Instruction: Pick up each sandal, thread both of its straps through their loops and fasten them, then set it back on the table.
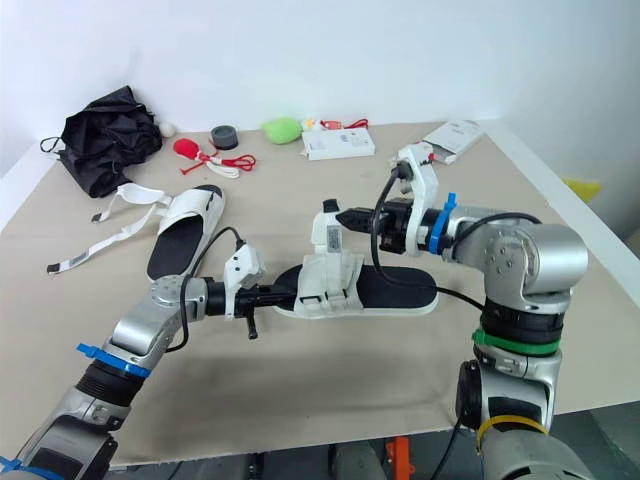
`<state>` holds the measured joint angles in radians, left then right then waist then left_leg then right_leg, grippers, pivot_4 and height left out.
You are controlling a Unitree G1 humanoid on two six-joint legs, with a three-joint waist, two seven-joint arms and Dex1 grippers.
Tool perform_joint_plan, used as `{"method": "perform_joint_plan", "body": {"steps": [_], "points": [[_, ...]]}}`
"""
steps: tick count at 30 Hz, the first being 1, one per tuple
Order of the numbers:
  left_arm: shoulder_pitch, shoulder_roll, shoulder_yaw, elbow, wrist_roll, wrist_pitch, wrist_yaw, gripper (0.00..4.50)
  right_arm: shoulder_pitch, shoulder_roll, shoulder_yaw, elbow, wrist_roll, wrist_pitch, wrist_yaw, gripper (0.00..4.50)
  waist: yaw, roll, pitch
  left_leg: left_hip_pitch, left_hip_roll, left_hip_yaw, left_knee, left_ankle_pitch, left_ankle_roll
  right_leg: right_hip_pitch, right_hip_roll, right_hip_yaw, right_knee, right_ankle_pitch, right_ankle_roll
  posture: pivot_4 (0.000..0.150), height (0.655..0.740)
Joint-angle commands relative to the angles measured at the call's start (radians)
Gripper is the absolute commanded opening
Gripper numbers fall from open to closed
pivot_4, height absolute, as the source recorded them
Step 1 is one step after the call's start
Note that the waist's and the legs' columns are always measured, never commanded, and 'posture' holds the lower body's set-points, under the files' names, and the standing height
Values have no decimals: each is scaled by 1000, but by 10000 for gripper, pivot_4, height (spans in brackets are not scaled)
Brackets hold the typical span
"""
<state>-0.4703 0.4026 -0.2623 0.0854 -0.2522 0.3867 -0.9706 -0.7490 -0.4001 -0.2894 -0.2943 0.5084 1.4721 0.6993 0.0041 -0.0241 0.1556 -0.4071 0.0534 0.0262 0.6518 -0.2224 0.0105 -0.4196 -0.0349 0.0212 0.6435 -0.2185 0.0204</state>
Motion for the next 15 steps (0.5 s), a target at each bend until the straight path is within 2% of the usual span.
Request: {"method": "perform_joint_plan", "body": {"steps": [1,15], "points": [[11,5,-33,54,42,9,0,0,20,52,-5,-37,17,-18,-75,541,-1,0,0,0,0,0,0,0,0,0,0,0,0,0,0,1500,7400],[29,8,-33,36,44,10,0,0,58,6,47,163,-33,-185,-154,541,-2,0,0,0,0,0,-1,0,0,0,0,0,0,-1,0,1500,7400]]}}
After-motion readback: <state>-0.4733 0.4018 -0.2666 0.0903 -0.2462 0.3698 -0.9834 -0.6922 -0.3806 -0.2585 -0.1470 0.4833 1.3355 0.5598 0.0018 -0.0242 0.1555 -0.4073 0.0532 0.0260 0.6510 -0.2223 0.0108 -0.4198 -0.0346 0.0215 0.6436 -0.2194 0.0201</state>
